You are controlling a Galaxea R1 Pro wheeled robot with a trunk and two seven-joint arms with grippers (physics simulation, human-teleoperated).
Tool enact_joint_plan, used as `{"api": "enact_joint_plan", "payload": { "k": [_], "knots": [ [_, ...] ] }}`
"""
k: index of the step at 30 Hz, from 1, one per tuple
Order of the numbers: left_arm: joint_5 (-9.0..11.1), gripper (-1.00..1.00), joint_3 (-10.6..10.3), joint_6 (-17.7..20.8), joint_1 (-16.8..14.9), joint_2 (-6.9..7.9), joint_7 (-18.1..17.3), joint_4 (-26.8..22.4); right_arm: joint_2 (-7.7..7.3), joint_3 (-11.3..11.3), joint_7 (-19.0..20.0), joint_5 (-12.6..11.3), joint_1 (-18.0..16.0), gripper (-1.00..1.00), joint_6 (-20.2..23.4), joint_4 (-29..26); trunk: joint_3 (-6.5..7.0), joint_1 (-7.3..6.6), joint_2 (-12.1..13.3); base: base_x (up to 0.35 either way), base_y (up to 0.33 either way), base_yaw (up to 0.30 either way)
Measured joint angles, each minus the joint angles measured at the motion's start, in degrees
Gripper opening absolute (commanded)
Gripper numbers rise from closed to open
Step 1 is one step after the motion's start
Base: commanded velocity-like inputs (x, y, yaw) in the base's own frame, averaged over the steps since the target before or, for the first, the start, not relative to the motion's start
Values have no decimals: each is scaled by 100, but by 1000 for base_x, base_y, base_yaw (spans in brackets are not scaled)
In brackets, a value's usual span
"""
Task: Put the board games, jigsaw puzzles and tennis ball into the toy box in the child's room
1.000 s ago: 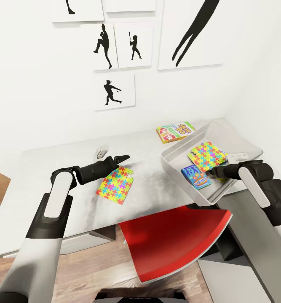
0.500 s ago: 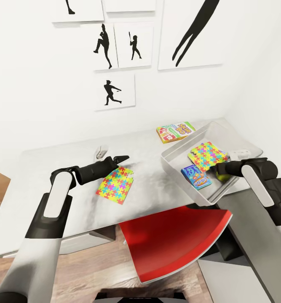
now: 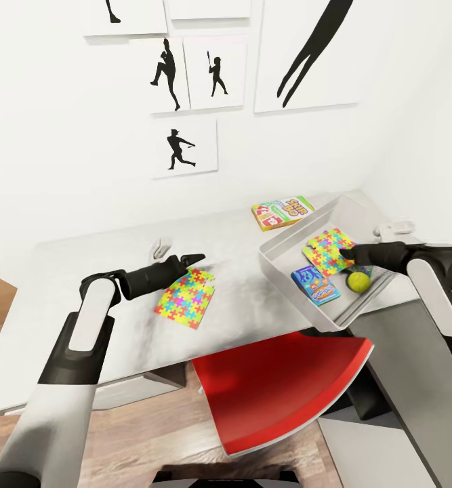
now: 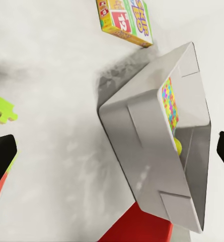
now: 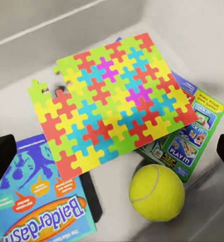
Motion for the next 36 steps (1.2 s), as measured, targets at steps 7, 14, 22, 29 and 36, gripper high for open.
{"api": "enact_joint_plan", "payload": {
  "k": [7, 14, 22, 29, 36],
  "knots": [
    [-16, 100, 196, -6, 87, 45, 0, 22, 1, -600, 378, -13, -5, 100, -1, -179, 0, 0, 0, 0, 0, 0],
    [40, 100, 593, 20, 257, 63, -58, -14, -32, -909, 681, -28, -199, 100, -5, -238, 0, 0, 0, 0, 0, 0],
    [399, 100, 820, 68, 479, 63, -178, -167, -24, -1009, 790, -40, -405, 100, -9, -263, 0, 0, -1, 0, 0, 0],
    [692, 100, 880, 57, 749, 60, -252, -264, 43, -1033, 833, -66, -598, 100, -9, -271, 0, 0, 0, 0, 0, 0],
    [850, 100, 886, 43, 949, 51, -361, -320, 317, -1039, 902, -143, -730, 100, -10, -275, 0, 0, -1, 0, 0, 0]
  ]
}}
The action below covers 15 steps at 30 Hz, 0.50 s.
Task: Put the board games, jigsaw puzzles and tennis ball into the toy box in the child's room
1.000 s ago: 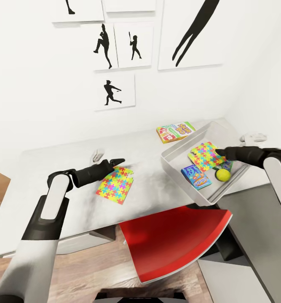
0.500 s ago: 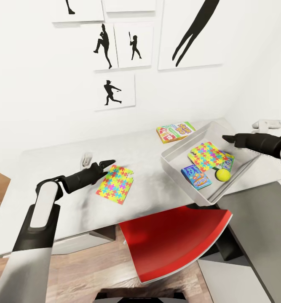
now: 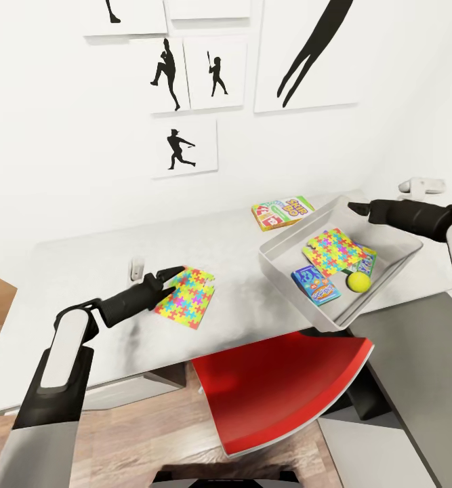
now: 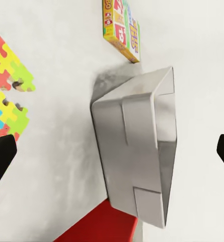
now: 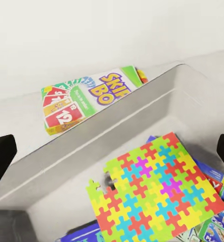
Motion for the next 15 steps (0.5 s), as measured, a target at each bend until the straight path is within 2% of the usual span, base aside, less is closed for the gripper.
{"api": "enact_joint_plan", "payload": {
  "k": [3, 4, 6, 15],
  "knots": [
    [66, 100, -17, -5, 81, -12, -162, -26, 337, 5, 56, -50, -159, 100, -1, -1, 0, 0, 0, 0, 0, 0],
    [66, 100, -17, -5, 82, -12, -163, -27, 340, 5, 56, -37, -161, 100, -1, -1, 0, 0, 0, 0, 0, 0],
    [87, 100, -52, -5, 129, -24, -274, -46, 522, 11, 82, -62, -278, 100, -1, -2, 0, 0, 0, 0, 0, 0],
    [103, 100, -147, 5, 189, -27, -424, -172, 796, 60, 118, -80, -542, 100, 0, -3, 0, 0, 0, 0, 0, 0]
  ]
}}
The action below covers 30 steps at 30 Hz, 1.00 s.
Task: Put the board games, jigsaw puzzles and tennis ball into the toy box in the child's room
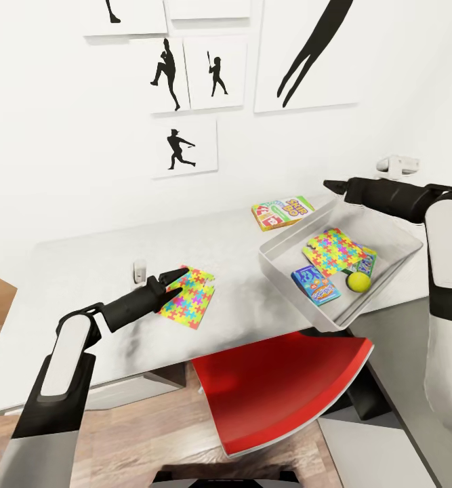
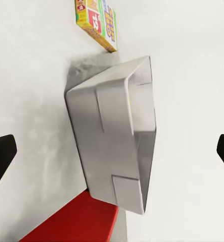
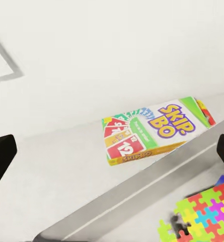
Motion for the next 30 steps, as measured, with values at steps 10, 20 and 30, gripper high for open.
{"api": "enact_joint_plan", "payload": {
  "k": [10, 20, 30],
  "knots": [
    [34, 100, 138, 41, 65, 101, -67, -129, 710, 562, -2, -3, -236, 100, 6, 0, 0, 0, 0, 0, 0, 0],
    [41, 100, 334, 50, 152, 241, -84, -148, 1596, 1222, -287, 107, -202, 100, 9, 87, 0, 0, 0, 0, 0, 0],
    [42, 100, 486, 48, 193, 280, -88, -134, 2010, 1475, -930, 140, -149, 100, 7, 386, 0, 0, 0, 0, 0, 0]
  ]
}}
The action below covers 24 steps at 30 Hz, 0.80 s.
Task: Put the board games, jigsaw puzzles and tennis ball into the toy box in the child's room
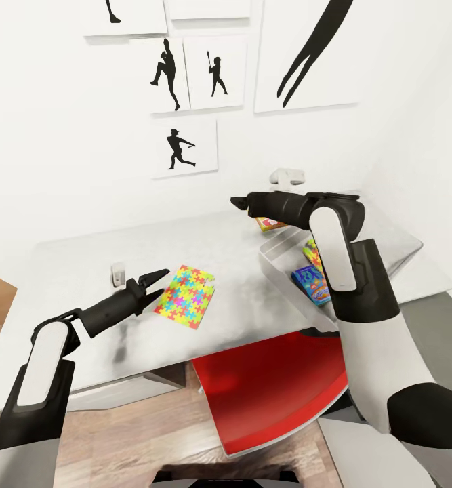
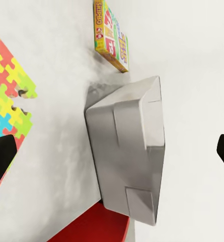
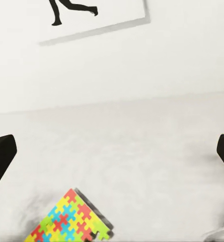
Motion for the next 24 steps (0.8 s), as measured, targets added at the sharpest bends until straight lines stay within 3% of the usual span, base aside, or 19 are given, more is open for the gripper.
{"api": "enact_joint_plan", "payload": {
  "k": [10, 24],
  "knots": [
    [7, 100, 89, 6, 24, 11, -4, 6, 116, 61, -231, -8, 210, 100, 1, 182, 0, 0, 0, -4, 3, 0],
    [17, 100, 124, 8, 30, 13, -8, 2, 104, 54, -292, -13, 427, 100, 1, 247, 0, 1, 0, -63, 55, 0]
  ]
}}
